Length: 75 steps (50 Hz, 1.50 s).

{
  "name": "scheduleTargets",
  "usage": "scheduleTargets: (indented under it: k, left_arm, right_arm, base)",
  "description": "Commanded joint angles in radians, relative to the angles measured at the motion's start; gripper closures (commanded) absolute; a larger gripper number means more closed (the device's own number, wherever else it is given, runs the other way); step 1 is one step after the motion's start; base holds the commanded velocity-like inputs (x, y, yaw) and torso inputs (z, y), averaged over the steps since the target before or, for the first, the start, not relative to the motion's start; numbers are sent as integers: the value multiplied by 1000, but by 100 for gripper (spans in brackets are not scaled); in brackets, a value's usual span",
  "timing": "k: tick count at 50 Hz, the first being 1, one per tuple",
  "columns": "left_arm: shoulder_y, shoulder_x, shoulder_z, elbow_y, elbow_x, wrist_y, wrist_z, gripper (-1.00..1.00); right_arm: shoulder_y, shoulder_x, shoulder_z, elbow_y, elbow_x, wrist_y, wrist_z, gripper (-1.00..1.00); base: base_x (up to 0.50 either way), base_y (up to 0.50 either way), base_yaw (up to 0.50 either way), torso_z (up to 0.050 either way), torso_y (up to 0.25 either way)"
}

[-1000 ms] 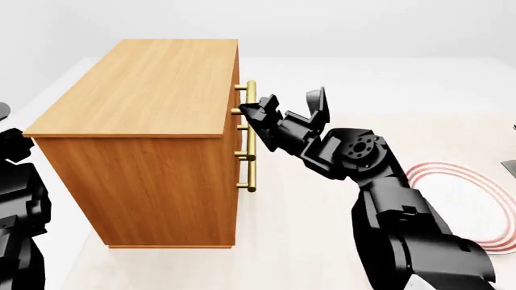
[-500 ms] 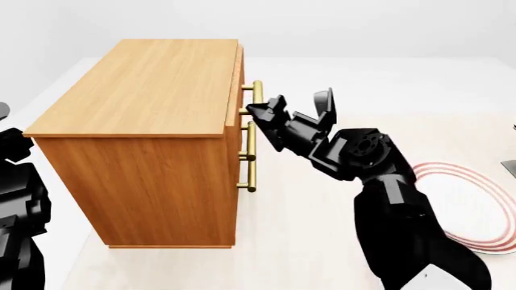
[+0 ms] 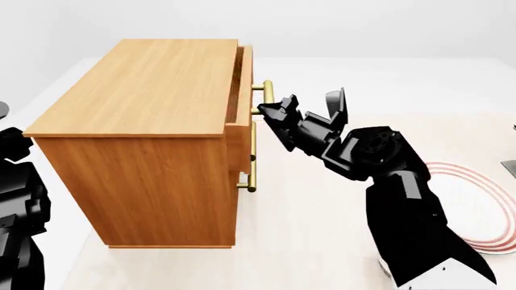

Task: Open the top drawer of the cabinet and put the bowl in it.

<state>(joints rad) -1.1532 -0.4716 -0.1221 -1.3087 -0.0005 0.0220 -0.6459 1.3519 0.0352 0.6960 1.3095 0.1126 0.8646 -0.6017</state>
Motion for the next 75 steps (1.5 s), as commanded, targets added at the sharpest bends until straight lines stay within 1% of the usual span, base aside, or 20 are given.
scheduleTargets:
  k: [1,27,55,56,75]
  left_arm:
    - [-1,1,-1,0,0,-1,-1,-100]
    - [2,3,0,0,0,0,-3,-100]
    - [3,6,5,0,1,1,-6,-100]
    - [2,6,5,0,1,1,-5,-100]
    - [1,5,3,0,0,2,-10,-100]
  right_arm:
    - [37,81,167,-1,-86,-61,20,100]
    - [26,143,234,-1,-101,-66,15,100]
    - [21,173,275,-1,-104,-55,10,100]
    - [20,173,275,-1,-105,-52,9,-100]
    - [11,170,281,-1,-110,-35,16,-100]
  base:
    - [0,0,0,0,0]
    - [9,0,1,0,0]
    - [9,0,2,0,0]
    - [16,0,3,0,0]
    - [0,0,0,0,0]
